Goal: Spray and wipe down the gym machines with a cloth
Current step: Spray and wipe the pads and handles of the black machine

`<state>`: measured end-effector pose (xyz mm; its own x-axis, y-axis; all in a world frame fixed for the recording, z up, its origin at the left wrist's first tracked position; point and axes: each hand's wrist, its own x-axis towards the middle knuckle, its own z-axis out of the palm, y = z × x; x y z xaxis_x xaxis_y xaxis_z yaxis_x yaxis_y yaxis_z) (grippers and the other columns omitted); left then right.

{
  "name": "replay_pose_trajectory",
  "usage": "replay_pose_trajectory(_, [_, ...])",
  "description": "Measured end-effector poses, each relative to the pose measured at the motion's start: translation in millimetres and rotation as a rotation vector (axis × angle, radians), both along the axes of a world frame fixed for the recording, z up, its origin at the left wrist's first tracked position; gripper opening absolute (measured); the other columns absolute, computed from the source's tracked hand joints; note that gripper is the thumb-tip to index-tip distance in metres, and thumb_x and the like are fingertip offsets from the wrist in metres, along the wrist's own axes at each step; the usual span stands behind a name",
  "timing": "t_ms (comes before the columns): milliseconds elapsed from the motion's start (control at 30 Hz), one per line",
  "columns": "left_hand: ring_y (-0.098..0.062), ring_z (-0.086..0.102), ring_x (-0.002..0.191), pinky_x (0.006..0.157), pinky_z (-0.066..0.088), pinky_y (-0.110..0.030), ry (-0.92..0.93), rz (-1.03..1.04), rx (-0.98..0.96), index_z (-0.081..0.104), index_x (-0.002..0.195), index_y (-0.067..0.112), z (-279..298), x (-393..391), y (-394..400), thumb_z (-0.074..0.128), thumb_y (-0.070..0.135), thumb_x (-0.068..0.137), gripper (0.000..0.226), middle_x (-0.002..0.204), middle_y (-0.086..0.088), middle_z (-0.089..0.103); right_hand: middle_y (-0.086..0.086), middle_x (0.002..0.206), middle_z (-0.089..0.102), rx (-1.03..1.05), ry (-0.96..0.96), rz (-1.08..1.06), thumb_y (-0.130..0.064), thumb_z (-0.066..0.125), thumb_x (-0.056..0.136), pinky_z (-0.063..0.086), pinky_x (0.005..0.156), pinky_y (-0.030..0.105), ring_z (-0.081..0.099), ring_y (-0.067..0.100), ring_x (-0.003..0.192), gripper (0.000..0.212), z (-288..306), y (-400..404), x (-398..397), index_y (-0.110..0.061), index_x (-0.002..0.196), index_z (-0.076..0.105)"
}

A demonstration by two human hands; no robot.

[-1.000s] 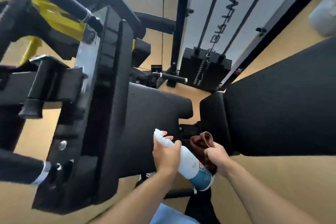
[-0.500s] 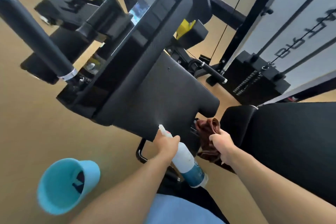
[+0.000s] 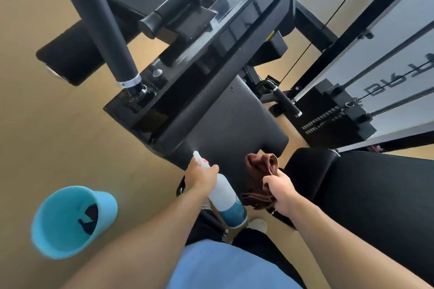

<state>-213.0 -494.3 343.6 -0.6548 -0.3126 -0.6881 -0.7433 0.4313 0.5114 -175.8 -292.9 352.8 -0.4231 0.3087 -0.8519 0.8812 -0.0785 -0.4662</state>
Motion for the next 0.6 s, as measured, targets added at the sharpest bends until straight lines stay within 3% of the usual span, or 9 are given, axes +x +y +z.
replay_pose_trajectory(200, [-0.02,0.063,0.09,0.081,0.057,-0.039,-0.047,-0.085,-0.008,0.047,0.104,0.032,6,3,11,0.065,0.035,0.078,0.032,0.102,0.007,0.061,0.019,0.093,0.068,-0.002,0.029,-0.028,0.006,0.047,0.085,0.059,0.082,0.052,0.068,0.041,0.085,0.047,-1,23,-18,-0.024,0.115,0.067])
replay_pose_trajectory(300, [-0.018,0.06,0.095,0.066,0.049,-0.027,-0.095,-0.075,0.012,0.051,0.115,0.024,5,12,30,0.067,0.031,0.087,0.033,0.113,0.003,0.063,0.019,0.092,0.066,0.023,0.019,-0.015,0.006,0.047,0.086,0.059,0.078,0.05,0.067,0.038,0.082,0.045,-2,45,-19,-0.021,0.117,0.067])
replay_pose_trajectory(433, [-0.027,0.063,0.106,0.094,0.056,-0.047,-0.063,0.083,0.108,0.05,0.122,0.019,-2,37,66,0.07,0.029,0.078,0.049,0.118,-0.004,0.063,0.019,0.09,0.067,0.032,-0.002,0.036,0.006,0.046,0.087,0.057,0.07,0.04,0.067,0.037,0.078,0.042,-5,81,-14,-0.014,0.119,0.066])
replay_pose_trajectory(600, [-0.029,0.062,0.107,0.094,0.057,-0.048,-0.082,0.176,0.139,0.053,0.123,0.015,-10,65,100,0.07,0.027,0.077,0.051,0.116,-0.008,0.063,0.017,0.086,0.067,0.022,-0.019,0.066,0.007,0.045,0.09,0.054,0.062,0.034,0.066,0.033,0.072,0.041,-6,104,-2,-0.013,0.12,0.066])
